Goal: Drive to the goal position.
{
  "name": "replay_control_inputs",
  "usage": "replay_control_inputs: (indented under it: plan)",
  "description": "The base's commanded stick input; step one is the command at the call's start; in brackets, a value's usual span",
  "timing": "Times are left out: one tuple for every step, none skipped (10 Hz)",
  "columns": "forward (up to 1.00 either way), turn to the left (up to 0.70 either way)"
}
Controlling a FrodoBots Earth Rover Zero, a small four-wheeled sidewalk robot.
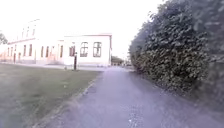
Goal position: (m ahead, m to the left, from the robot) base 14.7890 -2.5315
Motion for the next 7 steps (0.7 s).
replay_control_inputs:
  plan:
    - [0.5, 0.0]
    - [0.5, 0.0]
    - [0.5, 0.0]
    - [0.5, 0.0]
    - [0.5, 0.0]
    - [0.5, 0.0]
    - [0.5, 0.0]
